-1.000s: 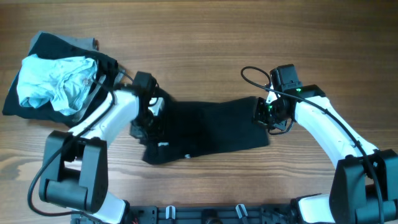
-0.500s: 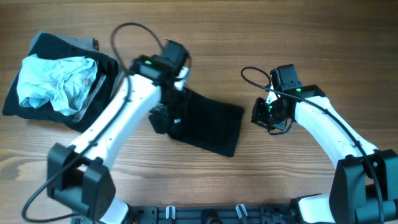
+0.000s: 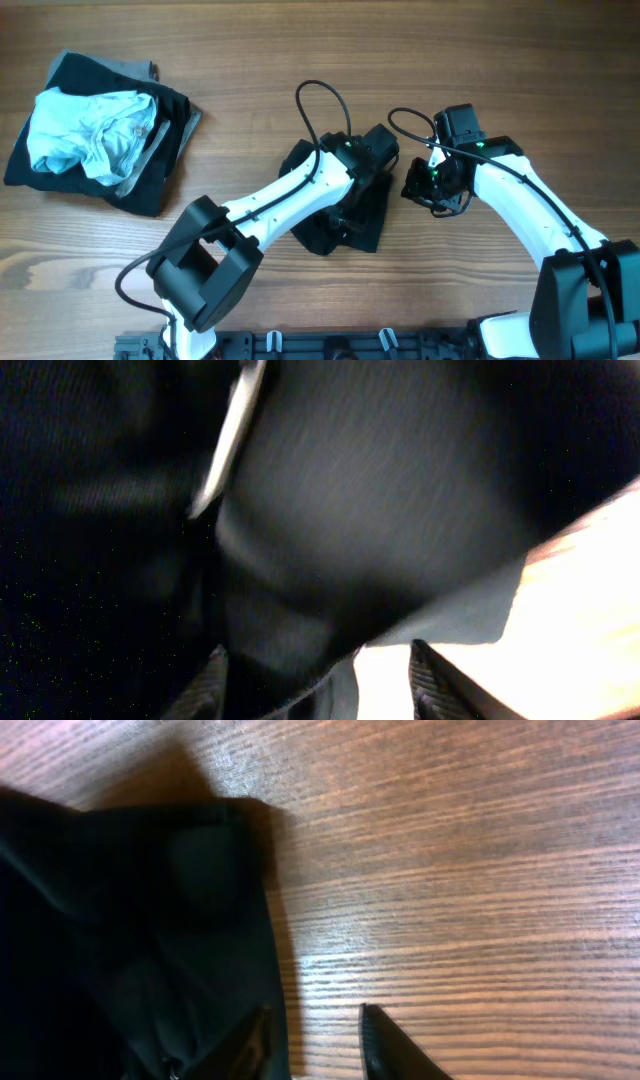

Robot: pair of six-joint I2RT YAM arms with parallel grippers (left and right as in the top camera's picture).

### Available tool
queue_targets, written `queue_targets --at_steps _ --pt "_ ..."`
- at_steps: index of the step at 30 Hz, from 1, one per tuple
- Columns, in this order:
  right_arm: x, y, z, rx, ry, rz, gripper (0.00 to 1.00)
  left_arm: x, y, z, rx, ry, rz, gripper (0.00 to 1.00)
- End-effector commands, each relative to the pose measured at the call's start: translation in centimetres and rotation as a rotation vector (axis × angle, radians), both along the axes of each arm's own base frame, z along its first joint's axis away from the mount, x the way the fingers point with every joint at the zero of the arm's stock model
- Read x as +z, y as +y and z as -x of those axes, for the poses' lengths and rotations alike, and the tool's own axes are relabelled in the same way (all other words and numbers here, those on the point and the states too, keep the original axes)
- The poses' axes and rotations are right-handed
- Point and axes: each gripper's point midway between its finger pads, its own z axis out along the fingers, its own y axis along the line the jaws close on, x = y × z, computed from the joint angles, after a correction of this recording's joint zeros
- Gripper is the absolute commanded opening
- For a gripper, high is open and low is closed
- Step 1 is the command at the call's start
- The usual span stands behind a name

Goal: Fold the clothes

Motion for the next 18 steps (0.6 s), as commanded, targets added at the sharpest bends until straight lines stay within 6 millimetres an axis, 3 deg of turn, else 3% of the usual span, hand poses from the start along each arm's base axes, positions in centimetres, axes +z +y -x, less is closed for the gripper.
queue_targets --at_steps 1,5,7,9,10,14,16,18 --pt "-0.1 -0.2 0.0 -0.004 0.006 0.014 0.38 3.1 0.8 -0.8 0.057 -0.009 0.005 0.56" --pt "0.0 0.1 -0.1 0.014 0.000 0.001 0.41 8.7 2.0 -2.6 0.087 -0.098 0.027 0.56" --pt "0.8 2.1 -0.7 0.177 -0.083 -0.107 0.45 10.9 3.5 -3.6 0.114 -0.174 0.019 0.64" --pt "3.3 5.3 -1.1 0.366 -0.216 -0.296 0.51 12.2 5.6 -4.7 0.153 -0.239 -0.015 0.69" --pt "5.6 6.4 -2.0 0.406 -0.323 -0.358 0.61 12.6 8.0 -6.0 0.211 -0.263 -0.054 0.52" --pt "6.5 6.8 -2.6 0.392 -0.366 -0.354 0.76 11.5 10.1 -7.3 0.276 -0.238 -0.081 0.06" --pt "5.5 6.6 -2.8 0.377 -0.346 -0.296 0.79 10.8 10.9 -7.9 0.302 -0.229 -0.090 0.04" --pt "4.8 7.7 -2.6 0.408 -0.338 -0.284 0.70 9.8 11.5 -8.4 0.326 -0.223 -0.097 0.04"
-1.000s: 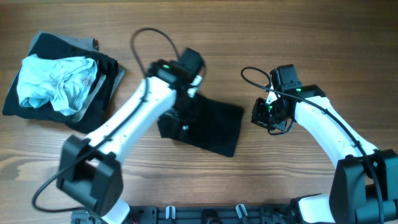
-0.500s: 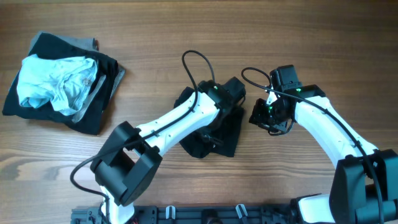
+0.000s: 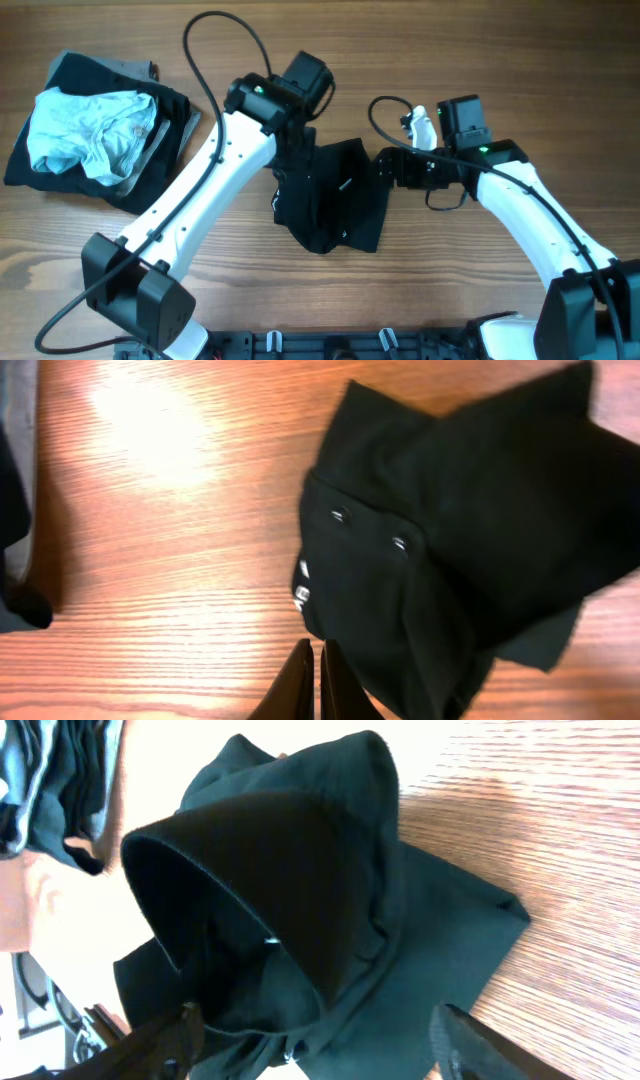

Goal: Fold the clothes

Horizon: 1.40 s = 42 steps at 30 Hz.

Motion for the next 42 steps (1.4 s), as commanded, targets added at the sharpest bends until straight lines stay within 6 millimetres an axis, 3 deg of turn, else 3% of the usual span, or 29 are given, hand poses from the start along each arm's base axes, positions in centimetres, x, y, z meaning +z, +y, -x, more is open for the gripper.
queue_targets --at_steps 1,3,4,5,6,11,13,14,15,16,18,22,27,30,33,35,36,38,42 --pt "-0.9 2.2 0.3 0.062 -0.012 0.021 0.58 -2.5 1.4 -0.9 0.042 0.019 -0.033 0.04" --pt "-2.4 1.9 0.2 -0.007 0.032 0.099 0.45 -3.3 1.1 -1.1 0.046 0.025 -0.006 0.04" --pt "-3.8 0.7 0.1 -0.089 0.067 0.195 0.21 -4.2 0.0 -0.9 0.037 0.043 0.056 0.04" --pt "-4.1 0.3 0.2 -0.113 0.079 0.218 0.07 -4.8 -0.8 -0.5 0.005 0.065 0.102 0.04" --pt "-4.2 -0.4 0.1 -0.148 0.090 0.240 0.04 -5.4 -1.5 -0.1 -0.024 0.086 0.138 0.04" --pt "-3.6 -7.6 -0.7 -0.369 0.110 0.387 0.04 -9.2 -2.8 1.7 -0.044 0.157 0.235 0.08" --pt "-2.8 -8.7 -1.0 -0.359 0.096 0.343 0.09 -10.7 -3.4 2.6 -0.052 0.184 0.280 0.10" --pt "-2.4 -8.4 -1.1 -0.320 0.082 0.308 0.35 -11.1 -3.5 2.9 -0.053 0.190 0.291 0.11" --pt "-2.2 -8.2 -1.1 -0.294 0.075 0.287 0.53 -11.5 -3.5 3.0 -0.054 0.192 0.296 0.12" --pt "-2.1 -8.2 -0.8 -0.284 0.085 0.267 0.58 -11.9 -3.5 3.2 -0.055 0.192 0.300 0.13" --pt "-1.7 -7.8 -0.4 -0.259 0.095 0.230 0.57 -12.4 -3.4 3.3 -0.055 0.191 0.300 0.16" --pt "1.1 -2.2 2.7 0.074 0.056 -0.050 0.57 -12.5 -3.4 3.3 -0.055 0.191 0.300 0.18" --pt "-0.9 1.0 6.5 0.210 0.131 0.010 0.62 -12.4 -3.5 3.1 -0.057 0.181 0.305 0.26" --pt "-3.7 2.4 7.8 0.211 0.174 0.147 0.59 -12.4 -3.6 3.0 -0.058 0.179 0.306 0.28" --pt "-4.3 4.2 8.3 0.229 0.191 0.139 0.55 -12.4 -3.4 3.2 -0.055 0.188 0.302 0.35" --pt "-4.8 4.1 8.3 0.228 0.189 0.166 0.14 -12.4 -3.1 3.6 -0.049 0.207 0.292 0.37" --pt "-5.1 3.5 8.0 0.193 0.193 0.201 0.04 -12.5 -2.9 4.0 -0.044 0.221 0.284 0.40" --pt "-5.3 2.2 7.6 0.153 0.192 0.252 0.05 -12.5 -2.3 4.4 -0.031 0.245 0.272 0.41" --pt "-5.2 -3.5 7.2 -0.081 0.260 0.454 0.04 -12.4 -0.8 5.1 0.009 0.291 0.251 0.46"
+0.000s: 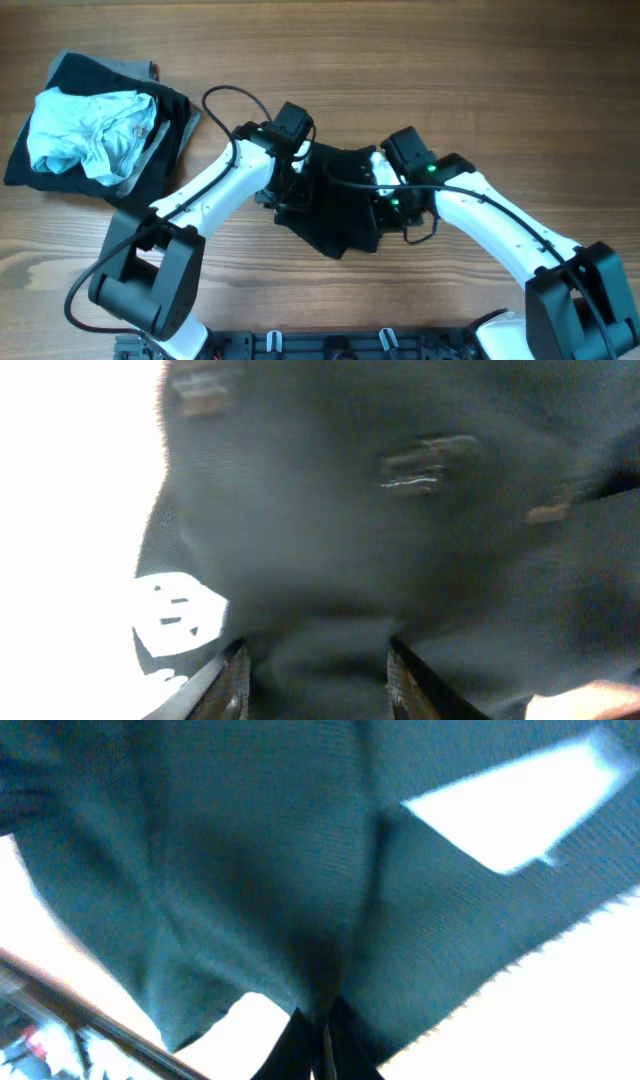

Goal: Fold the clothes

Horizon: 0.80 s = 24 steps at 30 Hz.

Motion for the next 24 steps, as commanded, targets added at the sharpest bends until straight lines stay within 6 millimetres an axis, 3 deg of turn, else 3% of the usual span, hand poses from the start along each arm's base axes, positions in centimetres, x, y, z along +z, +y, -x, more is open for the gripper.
queue_targets --at_steps 1,4,5,7,12,15,16,18,20,21,23,24 --pt "0.4 -5.3 -1.1 -0.188 -0.028 0.201 0.04 0.0 1.2 0.2 0.031 0.034 -0.005 0.48" --pt "0.8 -6.3 -0.7 -0.223 -0.002 0.211 0.04 0.0 1.8 0.0 0.049 0.036 -0.005 0.55" --pt "0.8 -6.4 -0.6 -0.229 0.004 0.213 0.10 0.0 1.9 -0.1 0.055 0.035 -0.004 0.57" --pt "0.8 -6.2 -0.7 -0.214 -0.006 0.204 0.45 0.1 1.6 -0.3 0.051 0.031 0.015 0.60" --pt "2.6 -6.0 -2.3 -0.164 -0.107 0.161 0.49 1.6 -2.4 -0.1 -0.104 0.026 0.270 0.61" --pt "5.0 -5.5 -3.4 -0.145 -0.209 0.110 0.50 1.7 -2.8 -0.7 -0.120 -0.008 0.289 0.67" --pt "6.0 -5.3 -3.7 -0.153 -0.250 0.092 0.55 1.7 -2.9 -1.0 -0.128 -0.020 0.294 0.70" --pt "6.7 -5.1 -4.0 -0.163 -0.277 0.070 0.53 1.8 -3.1 -1.4 -0.130 -0.038 0.300 0.74" --pt "6.6 -4.6 -4.0 -0.180 -0.259 0.041 0.32 1.7 -3.3 -1.8 -0.134 -0.061 0.308 0.72" --pt "6.6 -3.8 -4.0 -0.166 -0.246 -0.002 0.17 1.2 -3.5 -2.3 -0.137 -0.086 0.318 0.67" --pt "6.3 -3.6 -4.3 -0.171 -0.242 -0.005 0.04 0.3 -3.5 -2.3 -0.137 -0.088 0.319 0.53" --pt "6.0 -3.6 -4.5 -0.190 -0.232 -0.005 0.04 -0.2 -3.5 -2.2 -0.135 -0.076 0.314 0.33"
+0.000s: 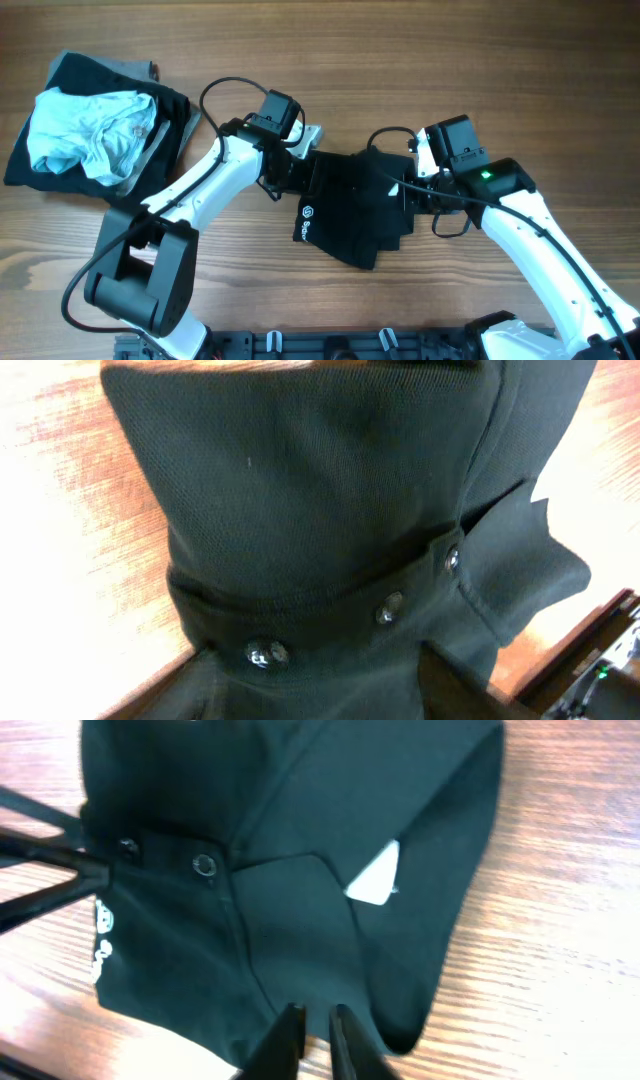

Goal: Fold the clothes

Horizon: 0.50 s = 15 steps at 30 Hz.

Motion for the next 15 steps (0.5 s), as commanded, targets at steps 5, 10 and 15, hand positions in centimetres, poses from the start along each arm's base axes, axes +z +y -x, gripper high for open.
queue_targets --at_steps 5,10,15 --pt "-0.8 0.9 -0.8 -0.029 0.040 -0.042 0.04 -2.9 -0.3 -0.5 -0.011 0.007 0.013 0.04" --pt "-0.6 1.0 -1.2 -0.032 0.023 -0.049 0.04 -2.1 0.1 -4.1 0.026 -0.133 -0.011 0.25" --pt "-0.7 1.0 -1.0 -0.032 0.030 -0.047 0.04 3.2 2.4 -3.9 0.080 -0.038 -0.033 0.58"
